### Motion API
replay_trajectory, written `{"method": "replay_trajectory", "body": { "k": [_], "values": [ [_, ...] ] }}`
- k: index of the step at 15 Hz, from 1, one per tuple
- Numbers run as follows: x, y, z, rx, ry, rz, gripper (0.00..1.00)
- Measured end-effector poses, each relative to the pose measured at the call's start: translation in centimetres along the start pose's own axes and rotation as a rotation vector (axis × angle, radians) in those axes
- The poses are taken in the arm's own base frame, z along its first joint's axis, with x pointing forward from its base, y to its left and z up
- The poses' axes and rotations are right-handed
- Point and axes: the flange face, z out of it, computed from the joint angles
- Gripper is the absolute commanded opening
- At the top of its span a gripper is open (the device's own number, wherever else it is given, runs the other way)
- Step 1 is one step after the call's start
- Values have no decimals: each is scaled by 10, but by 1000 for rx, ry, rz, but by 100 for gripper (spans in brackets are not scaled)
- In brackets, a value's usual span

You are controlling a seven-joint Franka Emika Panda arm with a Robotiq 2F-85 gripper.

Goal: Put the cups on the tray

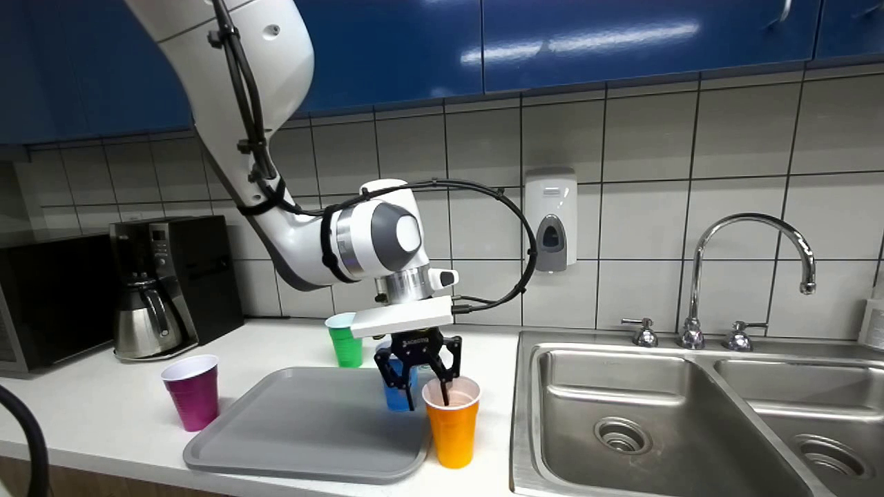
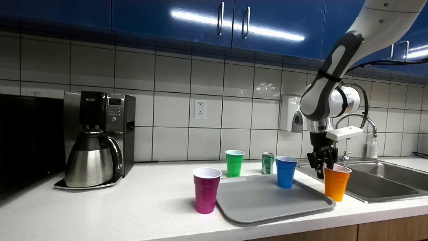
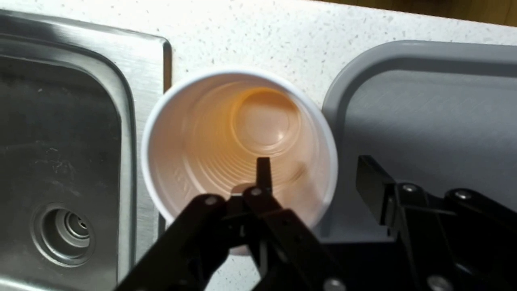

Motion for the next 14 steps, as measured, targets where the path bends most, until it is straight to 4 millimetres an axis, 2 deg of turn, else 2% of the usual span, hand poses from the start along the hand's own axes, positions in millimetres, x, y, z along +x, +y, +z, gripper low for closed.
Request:
{"method": "replay_trajectory", "body": {
  "k": [3,4,9,14],
  "values": [
    [0,0,0,-4,-1,-5,3],
    [0,0,0,-5,-1,-6,0],
    [-1,2,-2,-21,-5,-20,1],
    [-6,10,-28,-51,14,-23,1]
  ]
}}
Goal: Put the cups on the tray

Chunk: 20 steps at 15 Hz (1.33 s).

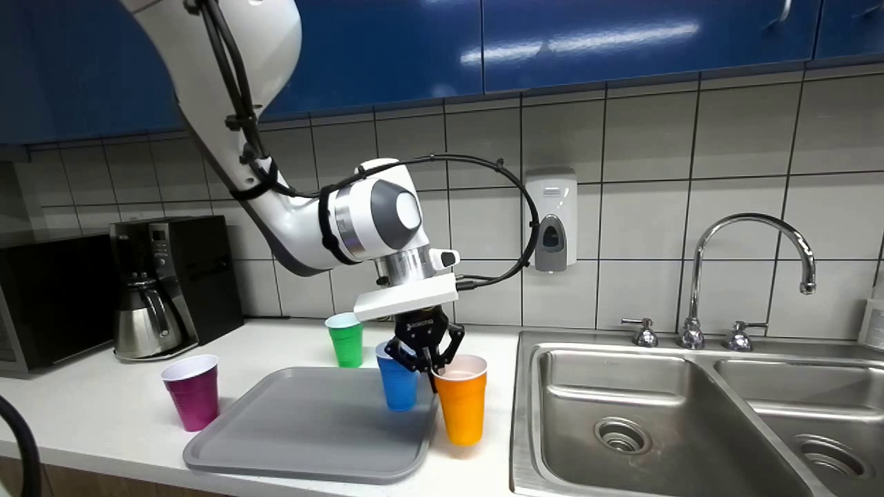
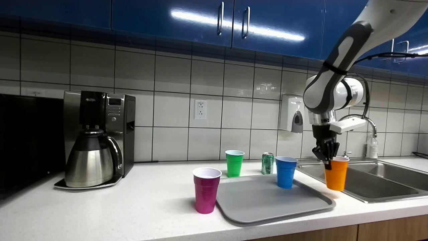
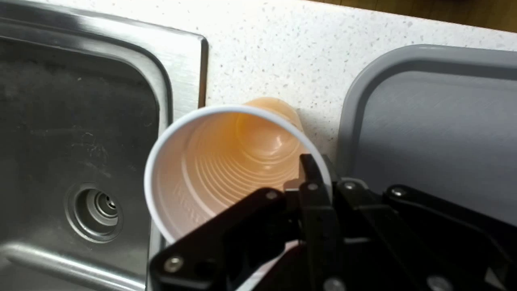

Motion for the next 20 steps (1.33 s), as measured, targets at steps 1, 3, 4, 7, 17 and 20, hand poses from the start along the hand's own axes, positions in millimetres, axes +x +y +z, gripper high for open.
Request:
{"method": "replay_trajectory", "body": {
  "k": [1,3,4,7,17,20],
  "values": [
    [-1,1,-6,-6,4,-1,1],
    [-5,2,-15,-12,11,-1,1],
    [-7,1,-18,-12,14,-2,1],
    [-11,-8,-22,-10,16,-16,1],
    [-7,-73,-16,2,-1,-181,1],
    [-5,-90,-17,10,0,-243,1]
  ]
}}
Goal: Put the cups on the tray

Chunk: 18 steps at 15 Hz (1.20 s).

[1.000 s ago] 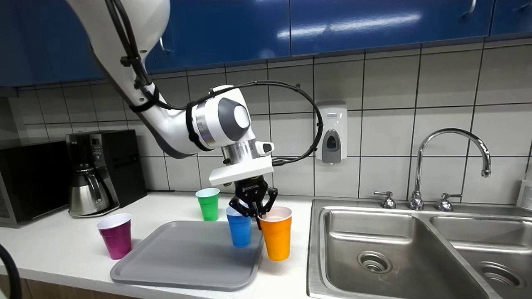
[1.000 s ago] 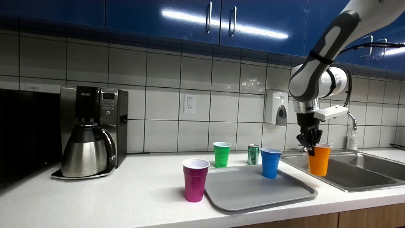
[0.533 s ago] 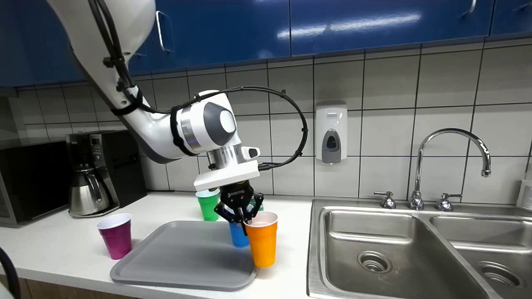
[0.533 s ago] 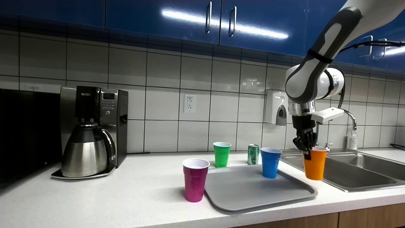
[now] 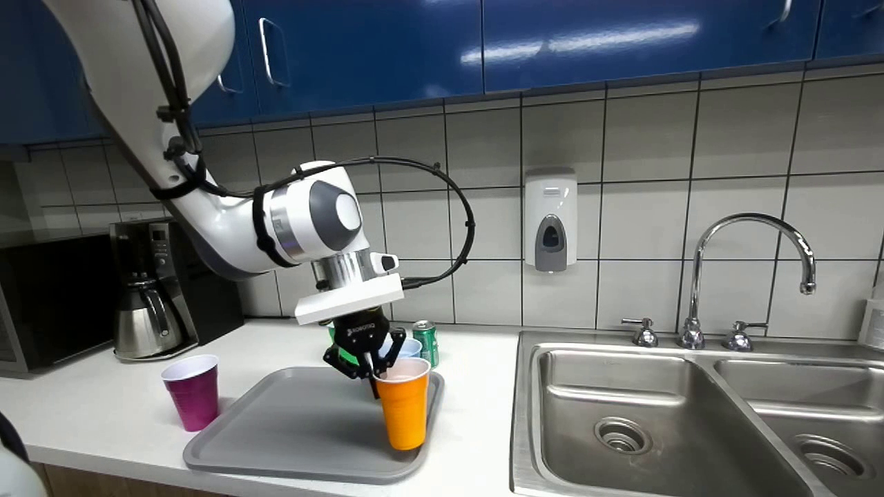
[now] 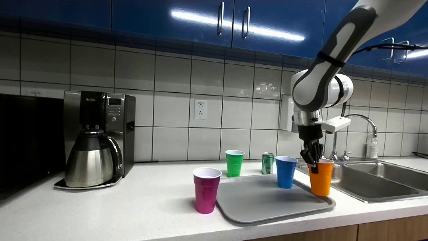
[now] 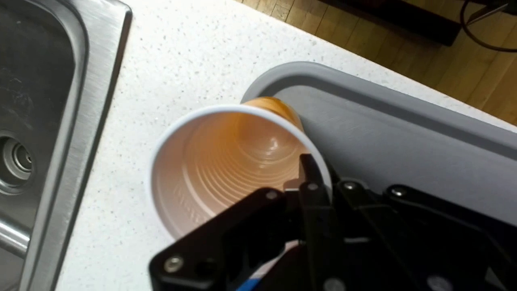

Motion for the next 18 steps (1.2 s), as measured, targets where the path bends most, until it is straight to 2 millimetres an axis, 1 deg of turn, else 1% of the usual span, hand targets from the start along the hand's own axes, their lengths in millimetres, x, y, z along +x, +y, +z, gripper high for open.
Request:
{"method": "replay_trajectory", "body": {
  "k": [6,11,12,13,15,18],
  "values": [
    [10,-25,2,21,0,-82,1],
    [15,-35,10,42,4,-129,1],
    [15,-36,12,44,4,-138,26],
    [15,-36,13,45,3,-146,29],
    [15,-36,13,45,3,-155,42],
    [15,-36,14,46,2,-161,65]
  ]
}}
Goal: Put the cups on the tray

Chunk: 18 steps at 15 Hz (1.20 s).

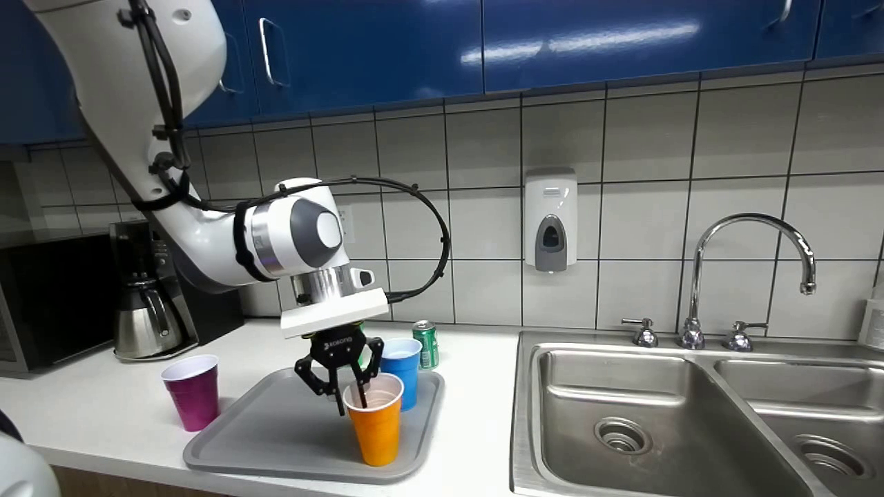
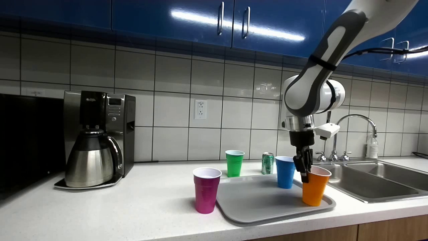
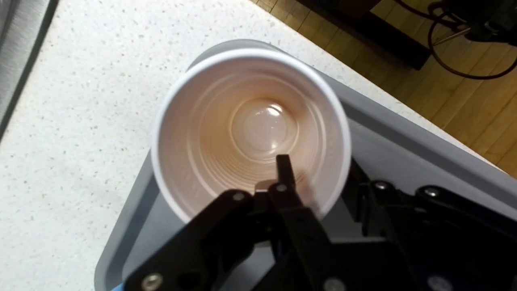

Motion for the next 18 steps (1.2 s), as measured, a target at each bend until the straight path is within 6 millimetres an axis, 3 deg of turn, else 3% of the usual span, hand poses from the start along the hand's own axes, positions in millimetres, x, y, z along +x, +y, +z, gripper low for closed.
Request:
{"method": "replay_trajectory", "body": {
  "k": [4,5,18],
  "values": [
    [0,0,-1,-2,1,-1,95],
    [0,0,-2,-3,3,0,99],
    [7,9,-49,-26,111,-1,100]
  ]
}}
